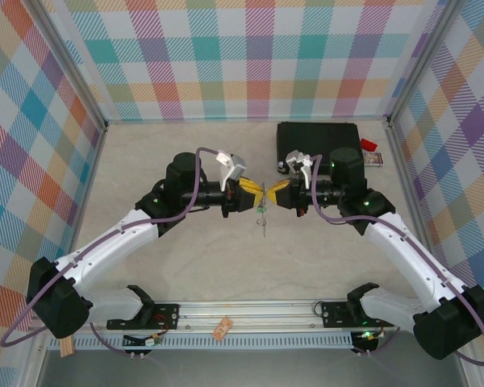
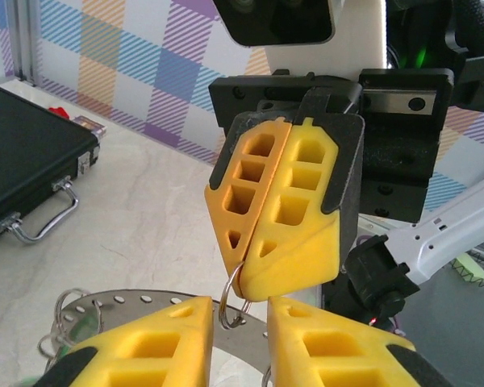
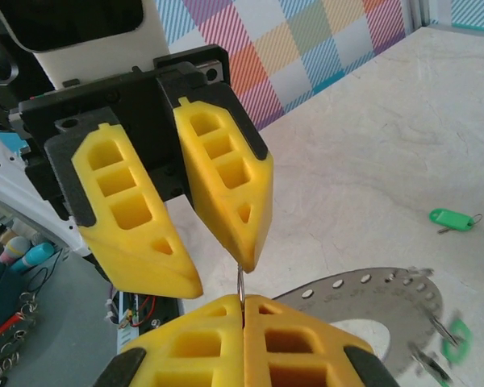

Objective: Put the keys on the keyring

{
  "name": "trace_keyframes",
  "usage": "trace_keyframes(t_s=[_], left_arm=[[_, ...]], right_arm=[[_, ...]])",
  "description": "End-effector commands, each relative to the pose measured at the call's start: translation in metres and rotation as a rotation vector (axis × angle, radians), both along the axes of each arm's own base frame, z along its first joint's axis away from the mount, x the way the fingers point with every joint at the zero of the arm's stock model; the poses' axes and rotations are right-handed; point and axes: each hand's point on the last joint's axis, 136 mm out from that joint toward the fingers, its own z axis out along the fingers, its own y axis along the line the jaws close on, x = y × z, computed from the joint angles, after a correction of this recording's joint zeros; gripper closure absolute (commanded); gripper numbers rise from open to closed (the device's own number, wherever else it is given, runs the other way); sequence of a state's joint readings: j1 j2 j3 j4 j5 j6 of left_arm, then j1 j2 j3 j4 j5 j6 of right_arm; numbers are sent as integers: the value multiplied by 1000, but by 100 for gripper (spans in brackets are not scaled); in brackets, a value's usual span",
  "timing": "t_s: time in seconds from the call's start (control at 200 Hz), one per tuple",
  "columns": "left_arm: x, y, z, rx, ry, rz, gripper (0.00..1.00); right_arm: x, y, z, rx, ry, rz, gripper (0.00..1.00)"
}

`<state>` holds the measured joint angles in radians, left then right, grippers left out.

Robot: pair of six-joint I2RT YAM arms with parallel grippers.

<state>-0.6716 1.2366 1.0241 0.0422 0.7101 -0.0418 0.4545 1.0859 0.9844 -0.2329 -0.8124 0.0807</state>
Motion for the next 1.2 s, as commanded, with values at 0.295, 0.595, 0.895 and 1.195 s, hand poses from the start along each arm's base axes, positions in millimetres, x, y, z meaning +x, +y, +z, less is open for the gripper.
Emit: trace_keyframes(t_s=[0.295,0.595,0.895,1.195], left_arm=[[-1,-5,19,-51,-22,-41,87],[-1,-9,15,-50,9,-67,97],[3,-6,19,-91,-14,-23,100],[14,6,27,-177,-67,103,100]], right_arm=[[-11,3,18,48,-48,73,100],[-12,3,18,52,-47,78,100],[2,-3,14,29,-58,-41,63],[33,-49,13,49,-151,-448,35]])
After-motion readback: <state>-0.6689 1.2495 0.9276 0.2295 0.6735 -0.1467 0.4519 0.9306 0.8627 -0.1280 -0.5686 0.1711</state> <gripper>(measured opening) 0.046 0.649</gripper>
